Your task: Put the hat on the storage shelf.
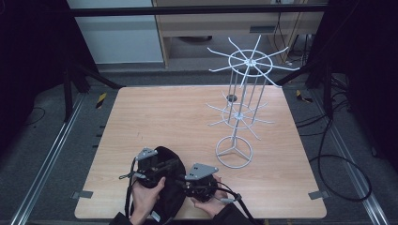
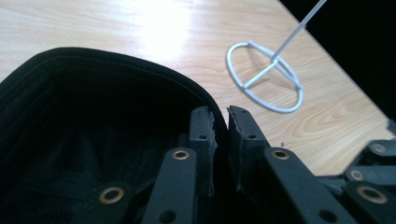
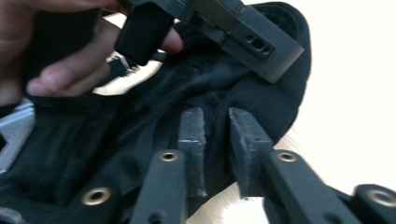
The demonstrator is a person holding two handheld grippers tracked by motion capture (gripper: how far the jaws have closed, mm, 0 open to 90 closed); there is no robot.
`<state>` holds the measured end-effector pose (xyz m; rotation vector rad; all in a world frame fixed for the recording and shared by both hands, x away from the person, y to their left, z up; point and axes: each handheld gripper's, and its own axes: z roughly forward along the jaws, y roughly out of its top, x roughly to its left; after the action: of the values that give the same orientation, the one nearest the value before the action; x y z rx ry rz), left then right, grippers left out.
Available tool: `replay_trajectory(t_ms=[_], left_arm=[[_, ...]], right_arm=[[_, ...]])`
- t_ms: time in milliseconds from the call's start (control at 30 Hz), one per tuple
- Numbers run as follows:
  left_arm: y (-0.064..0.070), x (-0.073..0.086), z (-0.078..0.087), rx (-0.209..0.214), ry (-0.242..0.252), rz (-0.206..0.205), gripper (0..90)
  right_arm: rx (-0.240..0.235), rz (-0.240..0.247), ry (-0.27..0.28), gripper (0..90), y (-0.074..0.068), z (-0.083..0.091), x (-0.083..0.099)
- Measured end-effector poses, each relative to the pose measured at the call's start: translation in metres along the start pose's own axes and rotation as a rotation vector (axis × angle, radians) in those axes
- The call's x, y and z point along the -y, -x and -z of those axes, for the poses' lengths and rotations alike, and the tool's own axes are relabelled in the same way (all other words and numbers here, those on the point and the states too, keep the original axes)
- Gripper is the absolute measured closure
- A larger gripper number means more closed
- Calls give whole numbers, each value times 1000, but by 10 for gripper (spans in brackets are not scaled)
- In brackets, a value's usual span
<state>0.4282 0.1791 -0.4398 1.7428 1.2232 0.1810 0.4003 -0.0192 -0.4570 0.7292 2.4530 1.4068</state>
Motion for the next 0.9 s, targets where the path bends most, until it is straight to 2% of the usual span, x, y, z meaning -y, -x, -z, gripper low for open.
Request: replay_trajectory(t_ms=[67,133,200,333,367,400,500,533,567,600,633,900], left_arm=[[0,-2,4,12,14,-1,816],[1,-4,8,22,33,-4,818],[2,-7,15,37,68,-18,835],[4,-11,23,48,96,-38,850],[7,-14,28,52,110,-60,851],[7,-14,28,52,110,-60,851],[14,-19,36,69,139,-106,853],[14,-19,36,69,139,-106,853],[18,-21,39,71,149,-129,854],[18,-21,39,71,149,-129,854],[21,-24,41,74,166,-147,854],[29,-33,43,96,207,-168,855]], right_arm=[[-19,-9,29,618,1,8,-2],[-24,-17,43,594,2,12,-2],[-41,-40,91,562,5,25,-4],[-6,-44,111,546,10,36,-4],[9,-57,128,535,15,41,-4],[16,-63,130,530,17,42,-4],[20,-79,129,508,20,41,-3],[20,-79,129,508,20,41,-3],[12,-83,128,493,19,38,-3],[12,-83,128,493,19,38,-3],[7,-81,128,484,17,36,-3],[-51,-94,130,471,12,31,-4]])
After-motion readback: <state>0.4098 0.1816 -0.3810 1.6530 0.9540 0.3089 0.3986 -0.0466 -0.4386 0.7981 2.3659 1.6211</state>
